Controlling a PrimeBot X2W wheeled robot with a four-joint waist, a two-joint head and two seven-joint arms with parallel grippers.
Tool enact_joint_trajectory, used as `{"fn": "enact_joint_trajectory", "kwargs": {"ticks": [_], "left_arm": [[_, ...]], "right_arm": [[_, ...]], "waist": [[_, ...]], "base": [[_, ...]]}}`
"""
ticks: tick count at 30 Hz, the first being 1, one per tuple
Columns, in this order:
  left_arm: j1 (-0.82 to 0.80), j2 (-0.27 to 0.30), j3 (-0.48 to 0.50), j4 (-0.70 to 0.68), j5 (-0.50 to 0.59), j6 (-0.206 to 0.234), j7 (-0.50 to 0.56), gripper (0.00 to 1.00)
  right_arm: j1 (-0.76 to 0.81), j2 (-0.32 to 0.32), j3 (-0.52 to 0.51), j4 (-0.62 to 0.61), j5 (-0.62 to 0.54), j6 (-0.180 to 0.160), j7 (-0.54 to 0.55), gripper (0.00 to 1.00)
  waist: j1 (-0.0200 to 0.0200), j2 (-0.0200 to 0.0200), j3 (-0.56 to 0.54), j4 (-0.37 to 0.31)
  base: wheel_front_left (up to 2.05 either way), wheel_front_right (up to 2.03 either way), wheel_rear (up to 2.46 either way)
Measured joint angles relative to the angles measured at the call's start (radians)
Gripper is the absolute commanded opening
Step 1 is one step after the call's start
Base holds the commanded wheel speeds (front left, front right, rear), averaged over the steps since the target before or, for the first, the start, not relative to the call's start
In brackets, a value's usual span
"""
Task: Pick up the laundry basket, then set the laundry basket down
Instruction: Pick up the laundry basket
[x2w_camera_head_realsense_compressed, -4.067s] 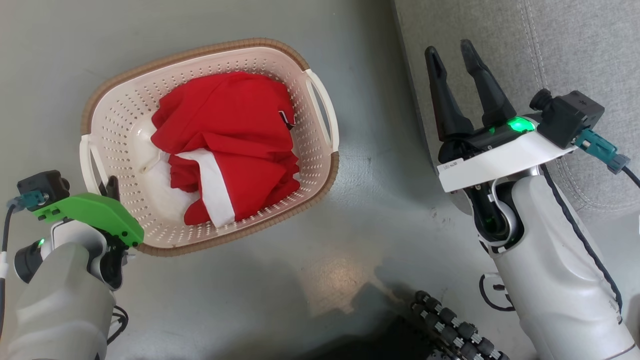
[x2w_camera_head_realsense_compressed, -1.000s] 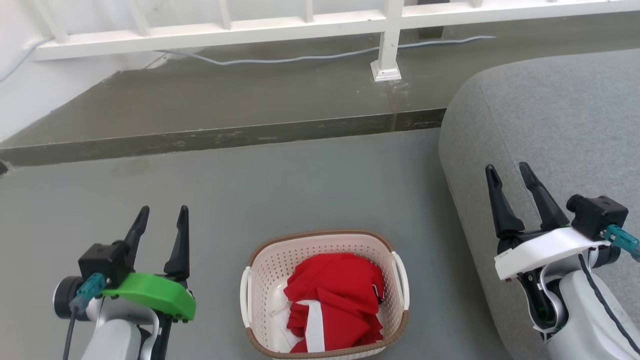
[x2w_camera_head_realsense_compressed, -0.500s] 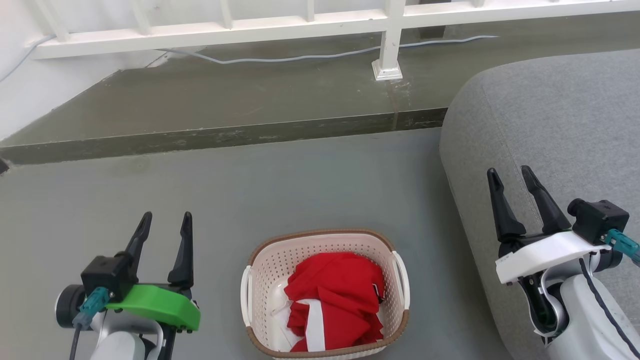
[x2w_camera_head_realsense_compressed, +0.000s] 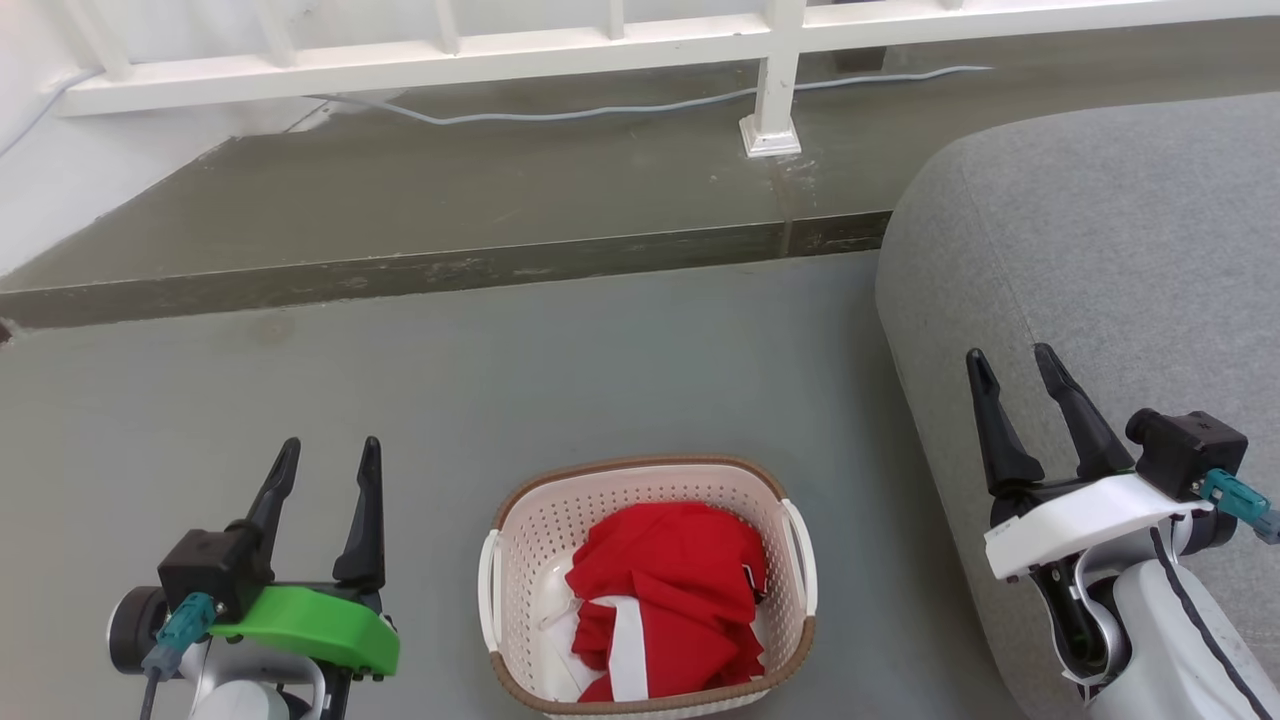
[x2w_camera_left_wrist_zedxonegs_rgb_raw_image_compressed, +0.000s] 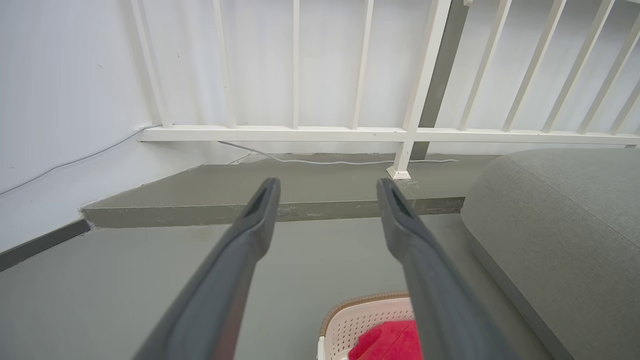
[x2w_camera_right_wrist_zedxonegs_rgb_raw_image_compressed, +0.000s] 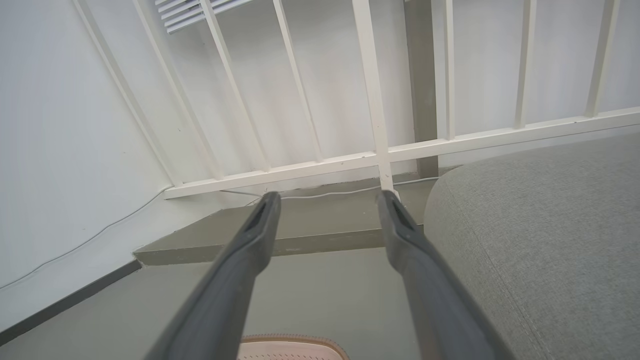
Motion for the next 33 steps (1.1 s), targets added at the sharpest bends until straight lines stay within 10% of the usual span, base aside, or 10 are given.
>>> {"fn": "enact_joint_trajectory", "kwargs": {"ticks": [33], "left_arm": [[-0.137, -0.016, -0.014, 0.089, 0.033, -0.035, 0.000, 1.00]], "right_arm": [[-0.114, 0.000, 0.034, 0.061, 0.056, 0.000, 0.000, 1.00]], "waist": [[0.0000, 0.0000, 0.283, -0.026]], "base": [[0.00, 0.00, 0.00]]}}
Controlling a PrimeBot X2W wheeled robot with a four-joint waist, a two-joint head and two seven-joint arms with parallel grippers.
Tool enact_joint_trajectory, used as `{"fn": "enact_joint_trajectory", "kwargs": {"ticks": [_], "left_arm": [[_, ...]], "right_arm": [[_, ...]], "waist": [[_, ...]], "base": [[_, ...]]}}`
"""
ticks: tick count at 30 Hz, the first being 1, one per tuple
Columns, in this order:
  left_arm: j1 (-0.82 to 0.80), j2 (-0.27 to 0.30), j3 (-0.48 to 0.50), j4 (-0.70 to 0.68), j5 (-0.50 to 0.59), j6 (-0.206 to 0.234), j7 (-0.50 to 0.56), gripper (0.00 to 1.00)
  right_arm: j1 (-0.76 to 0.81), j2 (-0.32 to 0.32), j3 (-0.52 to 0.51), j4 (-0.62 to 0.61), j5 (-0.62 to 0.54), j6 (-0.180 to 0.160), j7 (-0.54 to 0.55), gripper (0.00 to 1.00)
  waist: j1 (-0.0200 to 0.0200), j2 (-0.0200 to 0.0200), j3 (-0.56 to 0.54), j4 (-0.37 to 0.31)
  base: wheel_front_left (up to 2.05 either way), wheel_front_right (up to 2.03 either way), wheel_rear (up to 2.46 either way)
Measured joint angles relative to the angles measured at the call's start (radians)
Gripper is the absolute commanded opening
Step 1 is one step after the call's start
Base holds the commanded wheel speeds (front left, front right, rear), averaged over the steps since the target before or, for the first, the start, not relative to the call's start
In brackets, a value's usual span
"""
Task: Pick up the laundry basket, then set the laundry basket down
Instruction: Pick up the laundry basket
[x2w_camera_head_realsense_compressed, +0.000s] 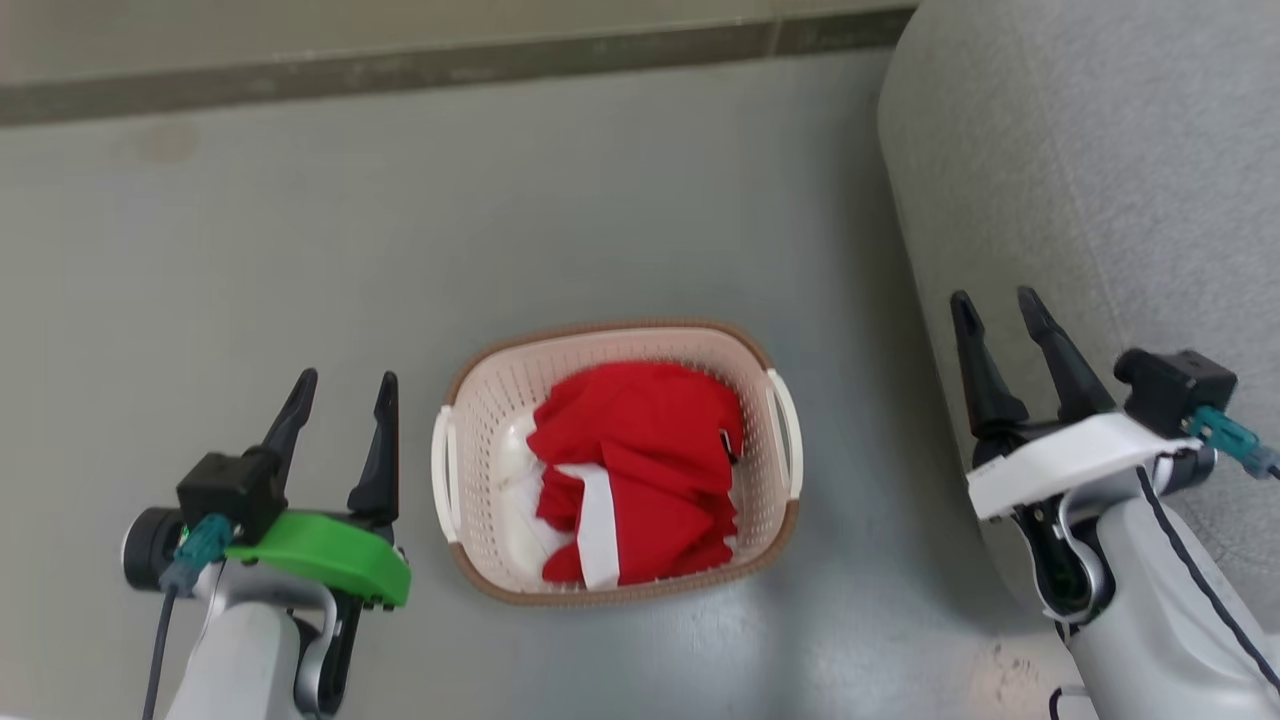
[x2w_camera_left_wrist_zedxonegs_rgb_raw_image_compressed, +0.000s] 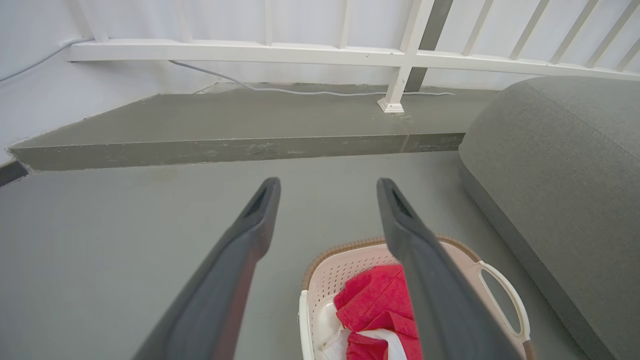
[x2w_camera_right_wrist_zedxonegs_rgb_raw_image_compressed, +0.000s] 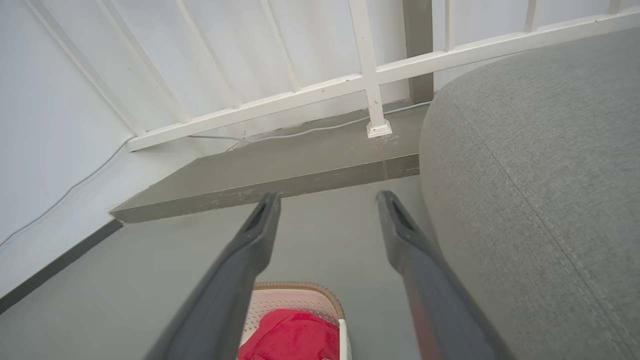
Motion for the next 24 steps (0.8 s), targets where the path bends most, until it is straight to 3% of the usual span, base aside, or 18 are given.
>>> {"fn": "enact_joint_trajectory", "kwargs": {"ticks": [24], "left_arm": [[-0.336, -0.007, -0.030, 0.360, -0.021, -0.021, 0.062, 1.00]], "right_arm": [[-0.228, -0.019, 0.141, 0.290, 0.069, 0.000, 0.000, 1.00]], "waist": [[0.0001, 0.0000, 0.323, 0.012]], "base": [[0.00, 0.00, 0.00]]}}
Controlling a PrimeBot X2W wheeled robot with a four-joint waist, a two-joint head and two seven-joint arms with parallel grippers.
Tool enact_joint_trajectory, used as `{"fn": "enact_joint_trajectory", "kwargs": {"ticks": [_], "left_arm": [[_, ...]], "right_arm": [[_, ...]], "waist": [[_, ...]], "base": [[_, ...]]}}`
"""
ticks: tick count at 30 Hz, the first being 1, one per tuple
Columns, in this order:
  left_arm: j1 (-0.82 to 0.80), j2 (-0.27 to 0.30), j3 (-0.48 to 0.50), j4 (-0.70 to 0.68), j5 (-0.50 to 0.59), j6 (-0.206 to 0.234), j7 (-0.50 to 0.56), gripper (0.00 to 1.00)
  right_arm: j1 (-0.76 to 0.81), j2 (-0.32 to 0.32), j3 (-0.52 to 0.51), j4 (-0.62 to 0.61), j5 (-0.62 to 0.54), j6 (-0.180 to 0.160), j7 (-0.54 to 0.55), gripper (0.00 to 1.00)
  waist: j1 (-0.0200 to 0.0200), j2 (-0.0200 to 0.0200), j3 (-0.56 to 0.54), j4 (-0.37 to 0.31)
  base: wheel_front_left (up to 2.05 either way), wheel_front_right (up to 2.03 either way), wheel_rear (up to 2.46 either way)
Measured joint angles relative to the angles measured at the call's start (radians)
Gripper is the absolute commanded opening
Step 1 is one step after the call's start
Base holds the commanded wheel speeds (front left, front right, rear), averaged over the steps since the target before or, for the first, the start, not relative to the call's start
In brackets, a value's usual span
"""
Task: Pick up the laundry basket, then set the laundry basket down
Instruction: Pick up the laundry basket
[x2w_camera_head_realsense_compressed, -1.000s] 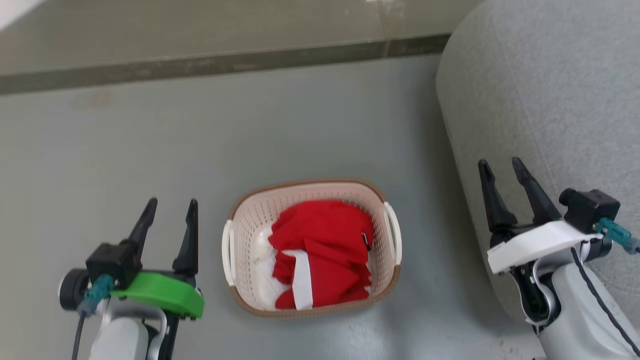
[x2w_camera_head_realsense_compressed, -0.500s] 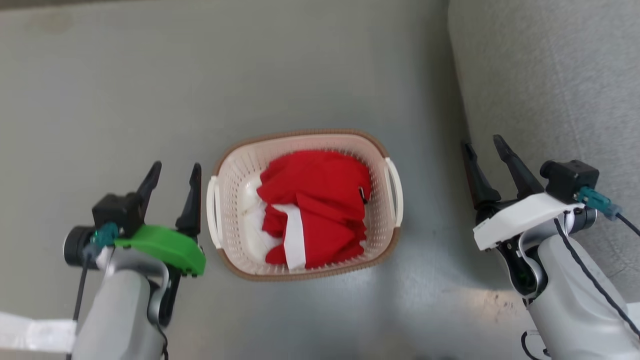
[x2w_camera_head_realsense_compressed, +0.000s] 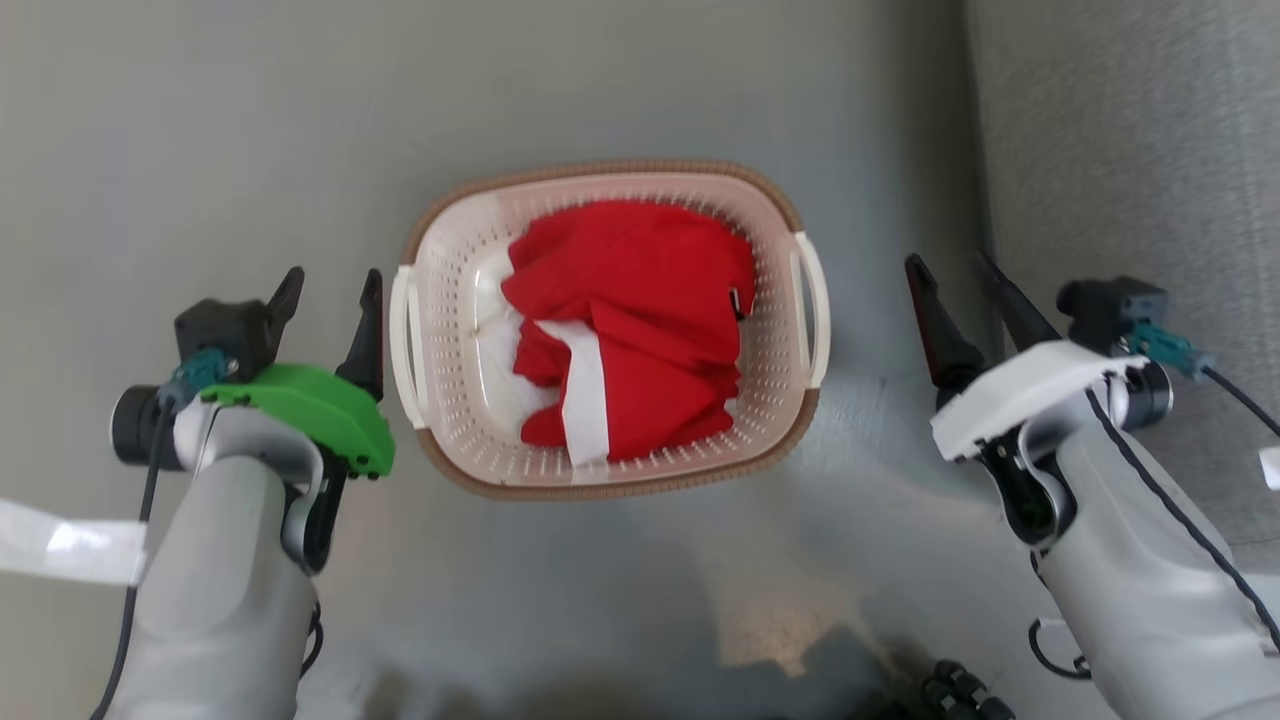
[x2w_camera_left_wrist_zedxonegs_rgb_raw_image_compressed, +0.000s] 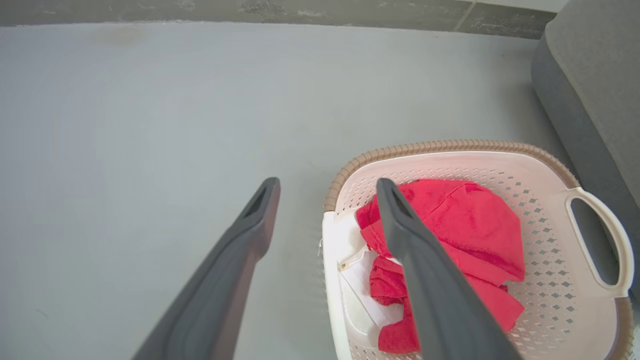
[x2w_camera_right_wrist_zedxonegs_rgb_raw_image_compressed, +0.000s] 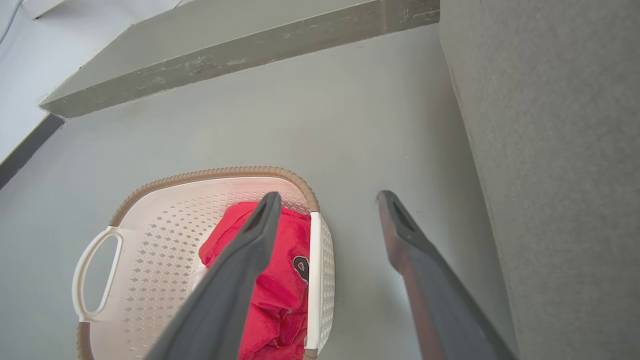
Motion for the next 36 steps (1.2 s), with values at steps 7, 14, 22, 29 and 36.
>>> {"fn": "enact_joint_trajectory", "kwargs": {"ticks": [7, 14, 22, 29, 36], "left_arm": [[-0.072, -0.016, -0.023, 0.080, -0.023, -0.002, 0.014, 1.00], [-0.152, -0.026, -0.036, 0.158, -0.034, -0.005, 0.037, 1.00], [-0.223, -0.030, -0.052, 0.234, -0.051, -0.005, 0.058, 1.00], [-0.288, -0.035, -0.072, 0.278, -0.052, -0.009, 0.067, 1.00], [-0.315, -0.044, -0.119, 0.309, -0.075, -0.010, 0.066, 0.98]], "right_arm": [[-0.098, 0.006, 0.055, 0.084, 0.019, 0.000, 0.003, 1.00], [-0.165, 0.028, 0.102, 0.180, 0.036, 0.000, 0.027, 1.00], [-0.245, 0.044, 0.133, 0.245, 0.067, 0.000, 0.028, 1.00], [-0.309, 0.051, 0.174, 0.300, 0.078, 0.000, 0.047, 1.00], [-0.361, 0.054, 0.196, 0.340, 0.091, 0.001, 0.044, 1.00]], "waist": [[0.0001, 0.0000, 0.079, 0.010], [0.0001, 0.0000, 0.156, 0.018], [0.0001, 0.0000, 0.238, 0.024], [0.0000, 0.0000, 0.299, 0.027], [0.0000, 0.0000, 0.338, 0.035]], "base": [[0.00, 0.00, 0.00], [0.00, 0.00, 0.00], [0.00, 0.00, 0.00], [0.00, 0.00, 0.00], [0.00, 0.00, 0.00]]}}
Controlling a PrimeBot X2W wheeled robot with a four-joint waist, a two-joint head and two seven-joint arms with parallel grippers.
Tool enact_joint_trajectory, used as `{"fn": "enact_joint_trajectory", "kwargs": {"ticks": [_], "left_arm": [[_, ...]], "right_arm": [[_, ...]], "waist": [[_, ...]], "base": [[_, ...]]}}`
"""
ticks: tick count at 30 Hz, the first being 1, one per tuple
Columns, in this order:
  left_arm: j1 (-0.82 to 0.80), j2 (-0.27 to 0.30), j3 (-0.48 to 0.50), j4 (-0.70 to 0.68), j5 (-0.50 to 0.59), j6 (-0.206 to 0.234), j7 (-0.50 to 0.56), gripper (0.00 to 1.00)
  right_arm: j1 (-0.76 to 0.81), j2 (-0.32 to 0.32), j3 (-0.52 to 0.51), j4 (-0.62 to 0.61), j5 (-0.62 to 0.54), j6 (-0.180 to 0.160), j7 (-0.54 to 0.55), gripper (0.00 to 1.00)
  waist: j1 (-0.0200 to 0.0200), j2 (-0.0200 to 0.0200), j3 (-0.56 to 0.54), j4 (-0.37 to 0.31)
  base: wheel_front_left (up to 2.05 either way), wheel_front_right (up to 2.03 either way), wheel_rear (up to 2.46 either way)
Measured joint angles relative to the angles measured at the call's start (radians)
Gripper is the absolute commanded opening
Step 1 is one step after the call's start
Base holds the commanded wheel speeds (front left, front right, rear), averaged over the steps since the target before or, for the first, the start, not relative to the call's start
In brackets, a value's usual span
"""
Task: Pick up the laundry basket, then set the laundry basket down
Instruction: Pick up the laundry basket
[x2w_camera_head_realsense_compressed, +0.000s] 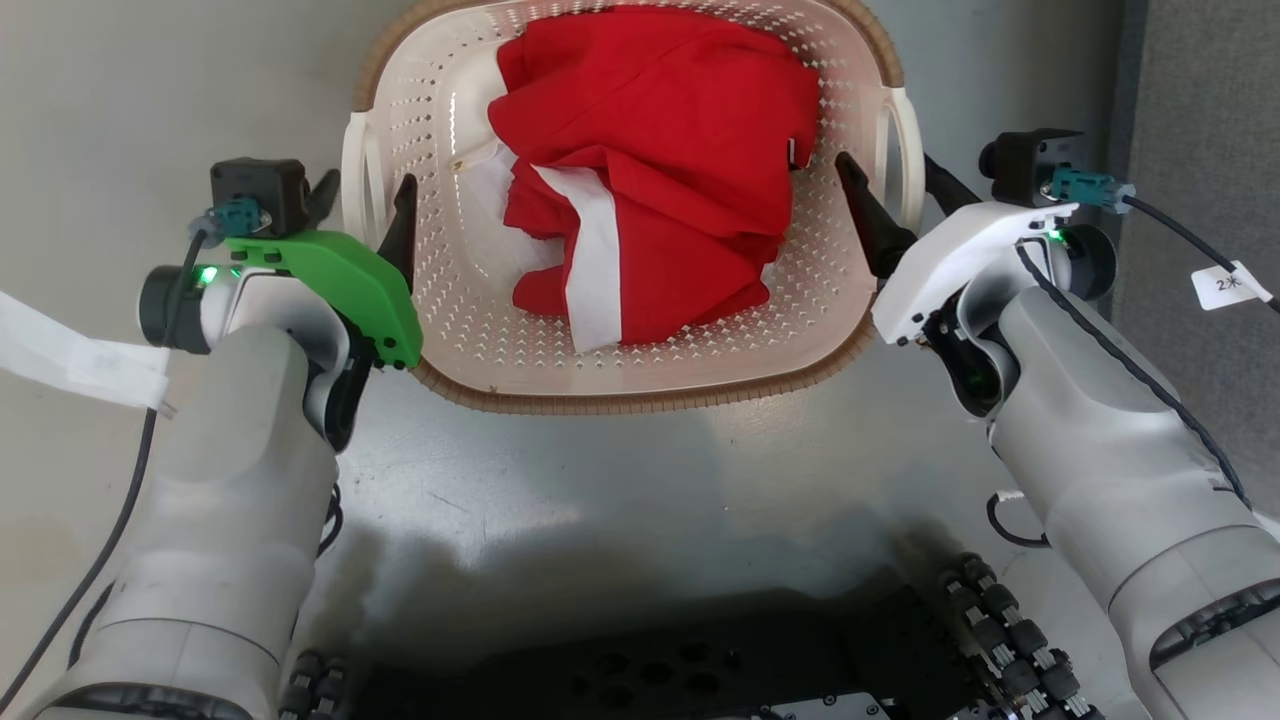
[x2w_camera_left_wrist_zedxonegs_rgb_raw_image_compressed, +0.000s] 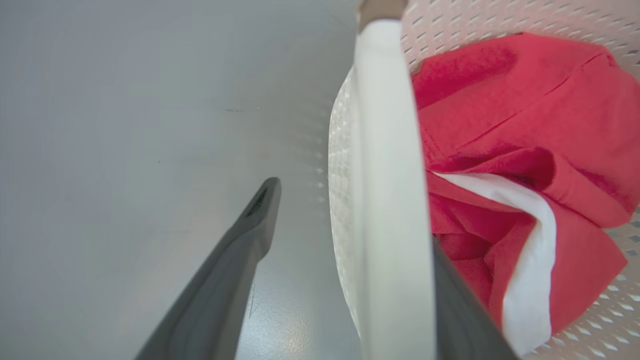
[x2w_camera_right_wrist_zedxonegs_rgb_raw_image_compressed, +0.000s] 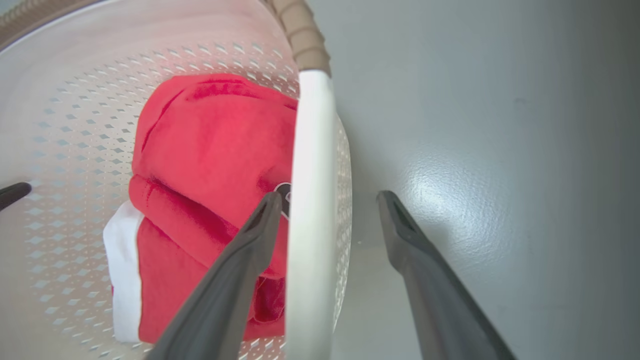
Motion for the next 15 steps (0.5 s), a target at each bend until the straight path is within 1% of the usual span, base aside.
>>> {"fn": "enact_joint_trajectory", "kwargs": {"ticks": [1, 2, 3, 4, 5, 6, 7, 9, 15], "left_arm": [[0.000, -0.002, -0.004, 0.005, -0.013, 0.000, 0.000, 0.89], [0.000, -0.003, -0.009, 0.008, -0.020, 0.000, -0.001, 0.80], [-0.001, -0.004, -0.014, 0.013, -0.023, 0.000, -0.001, 0.64], [-0.002, -0.005, -0.021, 0.016, -0.026, 0.000, -0.002, 0.40], [-0.003, -0.007, -0.028, 0.020, -0.030, 0.000, -0.002, 0.17], [-0.004, -0.009, -0.033, 0.022, -0.035, 0.000, -0.004, 0.00], [-0.006, -0.014, -0.038, 0.022, -0.039, -0.004, -0.005, 0.00], [-0.014, -0.021, -0.043, 0.026, -0.051, -0.002, -0.012, 0.00], [-0.016, -0.021, -0.072, 0.057, -0.087, -0.002, -0.026, 0.00]], "right_arm": [[-0.003, 0.001, 0.005, 0.004, 0.002, 0.000, 0.000, 1.00], [-0.005, 0.002, 0.011, 0.008, 0.006, 0.000, 0.000, 0.86], [-0.009, 0.002, 0.015, 0.012, 0.007, 0.000, 0.000, 0.49], [-0.013, 0.002, 0.018, 0.016, 0.007, 0.000, -0.001, 0.35], [-0.018, 0.002, 0.021, 0.020, 0.007, 0.000, -0.001, 0.00], [-0.022, 0.002, 0.025, 0.022, 0.009, 0.000, -0.002, 0.00], [-0.025, 0.006, 0.033, 0.023, 0.014, 0.007, -0.005, 0.00], [-0.027, 0.016, 0.036, 0.028, 0.029, 0.000, -0.012, 0.00], [-0.033, 0.021, 0.062, 0.060, 0.049, -0.001, -0.018, 0.00]], "waist": [[0.0000, 0.0000, 0.002, 0.001], [0.0000, 0.0000, 0.003, 0.003], [0.0000, 0.0000, 0.005, 0.004], [0.0000, 0.0000, 0.006, 0.005], [0.0000, 0.0000, 0.006, 0.005], [0.0000, 0.0000, 0.007, 0.006], [0.0000, 0.0000, 0.007, 0.007], [-0.0001, 0.0000, 0.006, 0.008], [-0.0001, 0.0000, -0.015, 0.007]], "base": [[0.00, 0.00, 0.00], [0.00, 0.00, 0.00], [0.00, 0.00, 0.00], [0.00, 0.00, 0.00], [0.00, 0.00, 0.00], [0.00, 0.00, 0.00], [0.00, 0.00, 0.00], [0.00, 0.00, 0.00], [0.00, 0.00, 0.00]]}}
